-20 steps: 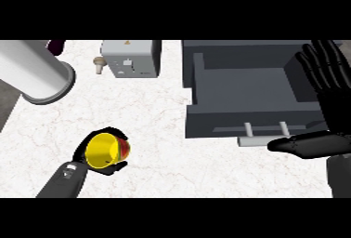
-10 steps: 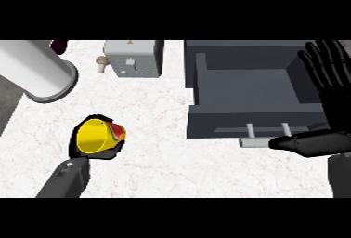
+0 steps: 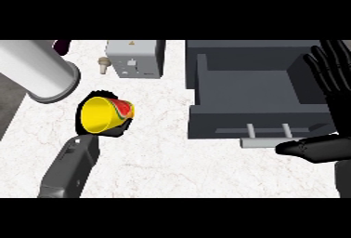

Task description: Pick up the cup, place it into the drawer and close the drawer

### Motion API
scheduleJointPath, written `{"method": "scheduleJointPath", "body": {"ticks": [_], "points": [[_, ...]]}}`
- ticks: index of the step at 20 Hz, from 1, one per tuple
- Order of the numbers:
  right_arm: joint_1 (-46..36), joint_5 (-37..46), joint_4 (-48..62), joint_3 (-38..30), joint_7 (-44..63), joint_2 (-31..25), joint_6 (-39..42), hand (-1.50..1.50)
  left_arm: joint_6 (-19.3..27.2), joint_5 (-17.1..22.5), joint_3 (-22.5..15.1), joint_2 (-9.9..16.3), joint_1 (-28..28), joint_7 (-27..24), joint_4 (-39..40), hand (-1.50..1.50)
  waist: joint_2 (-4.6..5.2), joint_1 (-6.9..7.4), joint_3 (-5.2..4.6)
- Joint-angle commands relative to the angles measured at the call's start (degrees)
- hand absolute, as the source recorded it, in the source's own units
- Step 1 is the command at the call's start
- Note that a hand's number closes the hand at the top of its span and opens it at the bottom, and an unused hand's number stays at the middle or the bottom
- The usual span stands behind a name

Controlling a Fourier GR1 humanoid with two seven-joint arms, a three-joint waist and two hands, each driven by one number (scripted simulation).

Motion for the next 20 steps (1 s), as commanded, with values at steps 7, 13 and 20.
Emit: {"method": "scheduleJointPath", "body": {"ticks": [7,13,20], "points": [[1.5,2.6,0.3,1.1,-0.9,1.9,-1.8,-1.5,4.8,-0.1,-8.0,-7.3,-10.4,16.4,-16.5,1.5,-0.46,0.69,0.1],[0.3,0.0,4.3,-2.2,-3.8,-0.5,1.0,-1.5,12.1,2.7,-12.5,-7.4,-20.7,32.5,-22.0,1.5,-0.35,-0.13,0.13],[-0.6,-0.3,4.2,-3.2,-4.1,-1.8,1.8,-1.5,24.1,5.0,-18.1,-7.4,-33.5,39.3,-15.4,1.5,0.25,-1.65,0.11]]}}
